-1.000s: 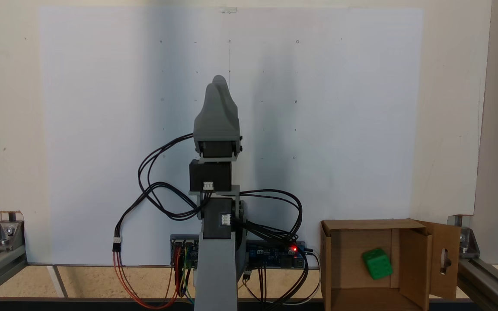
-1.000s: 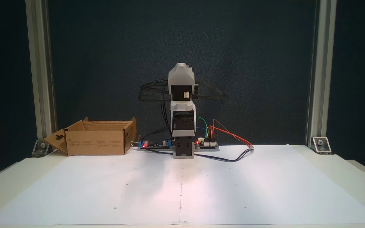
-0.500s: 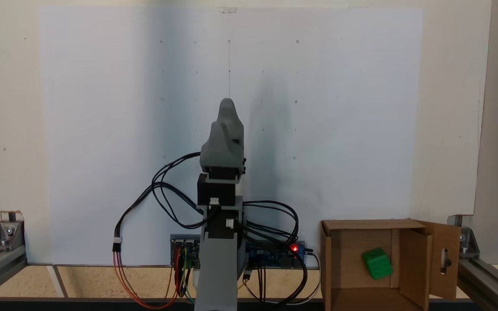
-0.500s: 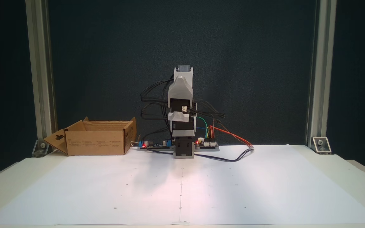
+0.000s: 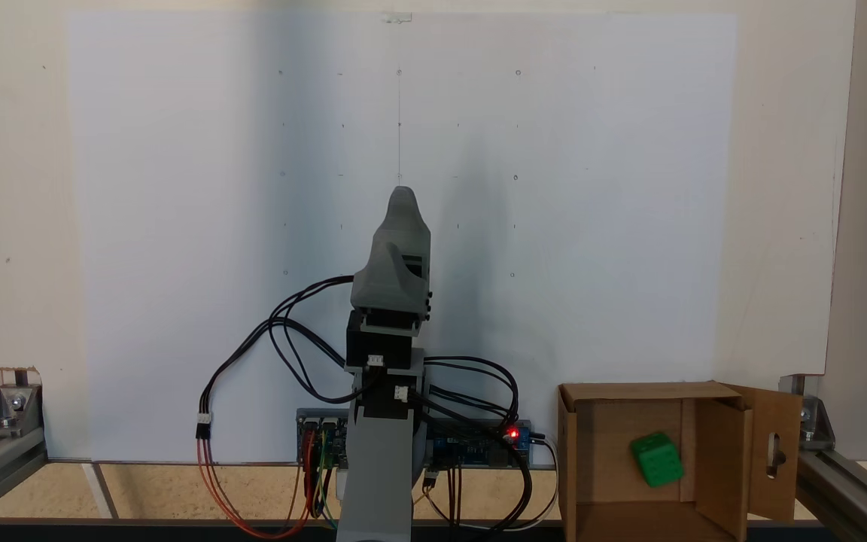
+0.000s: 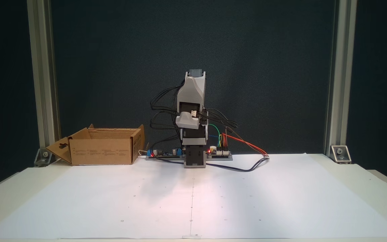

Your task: Grasp a green dice and put it in the bin.

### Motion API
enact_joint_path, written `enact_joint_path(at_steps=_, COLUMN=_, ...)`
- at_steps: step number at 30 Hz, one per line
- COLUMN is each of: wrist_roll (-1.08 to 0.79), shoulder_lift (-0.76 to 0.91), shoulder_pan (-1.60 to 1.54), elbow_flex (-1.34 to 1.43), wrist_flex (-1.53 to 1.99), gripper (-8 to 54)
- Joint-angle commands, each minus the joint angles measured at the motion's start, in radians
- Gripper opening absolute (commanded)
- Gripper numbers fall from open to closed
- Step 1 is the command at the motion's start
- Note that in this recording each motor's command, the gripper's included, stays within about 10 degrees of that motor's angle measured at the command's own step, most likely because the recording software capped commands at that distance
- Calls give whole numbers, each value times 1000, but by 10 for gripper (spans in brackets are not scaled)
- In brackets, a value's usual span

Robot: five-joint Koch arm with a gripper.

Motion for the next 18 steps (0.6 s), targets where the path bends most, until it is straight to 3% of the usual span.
enact_joint_path(at_steps=1, wrist_roll=-46, shoulder_lift=104, shoulder_pan=2, elbow_flex=54, wrist_flex=-51, gripper=446)
enact_joint_path(at_steps=18, wrist_roll=-43, shoulder_lift=103, shoulder_pan=-34, elbow_flex=54, wrist_flex=-49, gripper=446)
